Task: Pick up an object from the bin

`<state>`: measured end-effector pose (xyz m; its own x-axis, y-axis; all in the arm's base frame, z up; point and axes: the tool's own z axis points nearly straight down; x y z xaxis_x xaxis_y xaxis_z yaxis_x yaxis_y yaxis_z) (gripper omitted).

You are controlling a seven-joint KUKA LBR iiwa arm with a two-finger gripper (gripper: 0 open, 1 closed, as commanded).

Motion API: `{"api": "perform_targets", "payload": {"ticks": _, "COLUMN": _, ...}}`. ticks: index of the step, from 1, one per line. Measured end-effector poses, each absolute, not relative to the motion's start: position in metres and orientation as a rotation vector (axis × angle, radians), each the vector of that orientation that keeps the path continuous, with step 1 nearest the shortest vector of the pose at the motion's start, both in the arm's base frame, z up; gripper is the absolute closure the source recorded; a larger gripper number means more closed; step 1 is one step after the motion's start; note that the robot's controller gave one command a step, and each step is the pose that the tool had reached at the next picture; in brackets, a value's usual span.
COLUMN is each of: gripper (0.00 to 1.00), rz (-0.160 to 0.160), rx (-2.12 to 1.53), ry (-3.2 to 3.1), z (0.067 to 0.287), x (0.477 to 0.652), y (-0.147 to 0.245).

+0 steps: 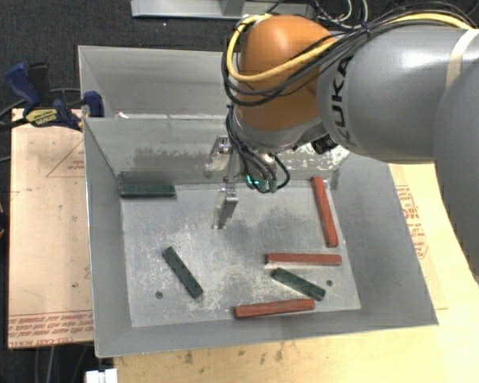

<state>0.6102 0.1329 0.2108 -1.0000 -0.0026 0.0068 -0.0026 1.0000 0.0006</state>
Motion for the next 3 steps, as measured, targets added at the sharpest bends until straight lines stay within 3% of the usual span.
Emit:
{"api": "perform_targets", "payload": {"ticks": 1, "gripper": 0.0, "rz": -0.002, "rx": 0.0, "ry": -3.143, "z": 0.216, "x": 0.612, "y": 0.132}}
{"api": "perform_targets", "payload": {"ticks": 2, "gripper": 0.0, "rz": -0.002, "rx": 0.141, "ry": -3.141, "z": 0.143, "x": 0.559, "y": 0.155}}
{"api": "perform_targets", "payload": {"ticks": 3, "gripper": 0.0, "rz": 0.0, "rx": -0.074, "ry": -3.138, "z": 0.133, "x": 0.536, "y": 0.18}}
